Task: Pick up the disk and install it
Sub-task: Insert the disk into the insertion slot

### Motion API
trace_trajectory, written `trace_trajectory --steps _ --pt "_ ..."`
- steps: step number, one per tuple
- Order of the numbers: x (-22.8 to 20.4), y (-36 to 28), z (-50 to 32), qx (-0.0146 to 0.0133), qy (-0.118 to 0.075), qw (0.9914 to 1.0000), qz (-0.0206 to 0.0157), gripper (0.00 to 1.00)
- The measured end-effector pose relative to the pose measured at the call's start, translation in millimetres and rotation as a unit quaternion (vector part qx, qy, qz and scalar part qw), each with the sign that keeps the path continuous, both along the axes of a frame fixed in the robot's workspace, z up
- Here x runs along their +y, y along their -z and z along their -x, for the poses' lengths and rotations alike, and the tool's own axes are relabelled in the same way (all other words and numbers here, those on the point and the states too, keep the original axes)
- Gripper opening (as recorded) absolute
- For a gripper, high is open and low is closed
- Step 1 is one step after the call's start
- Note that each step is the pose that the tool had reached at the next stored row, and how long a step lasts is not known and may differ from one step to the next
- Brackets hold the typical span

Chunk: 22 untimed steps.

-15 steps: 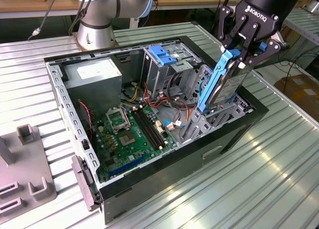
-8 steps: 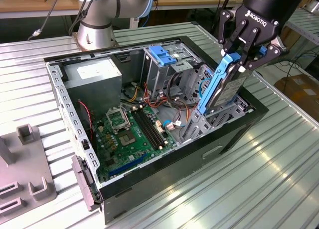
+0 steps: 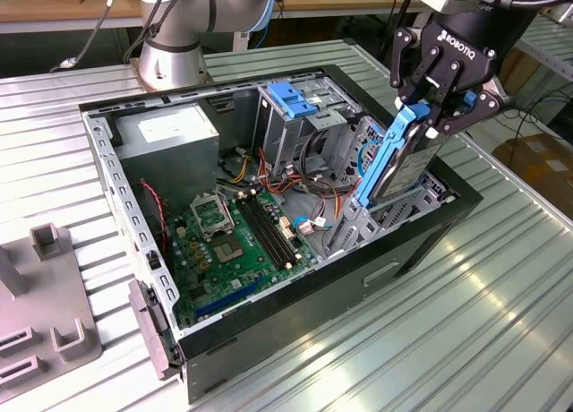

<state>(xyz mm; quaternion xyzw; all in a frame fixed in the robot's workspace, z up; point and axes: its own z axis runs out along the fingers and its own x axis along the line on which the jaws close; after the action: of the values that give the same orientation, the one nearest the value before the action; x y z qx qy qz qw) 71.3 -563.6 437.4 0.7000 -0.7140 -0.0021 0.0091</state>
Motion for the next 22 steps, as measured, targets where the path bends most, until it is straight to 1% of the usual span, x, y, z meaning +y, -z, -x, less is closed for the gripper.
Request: trace_trajectory --steps 4,6,10,11,13,14,15,22 --pt "-1.3 5.8 0.0 0.0008 0.0 1.0 0.0 0.37" --pt "-2.3 10.8 -0.1 0.0013 0.0 1.0 0.0 0.37" --pt "-3.5 16.9 -0.2 0.0016 0.0 1.0 0.0 0.37" --pt "-6.4 33.6 -0.7 0.0017 0.0 1.0 0.0001 0.37" --pt "-8.3 55.4 -1.4 0.0018 0.0 1.0 0.0 0.37" --pt "-8.3 56.8 -1.4 0.0019 0.0 1.0 0.0001 0.37" --pt "-8.3 56.8 -1.5 0.0019 0.0 1.0 0.0001 0.44" --pt "-8.3 56.9 -1.4 0.0019 0.0 1.0 0.0001 0.44"
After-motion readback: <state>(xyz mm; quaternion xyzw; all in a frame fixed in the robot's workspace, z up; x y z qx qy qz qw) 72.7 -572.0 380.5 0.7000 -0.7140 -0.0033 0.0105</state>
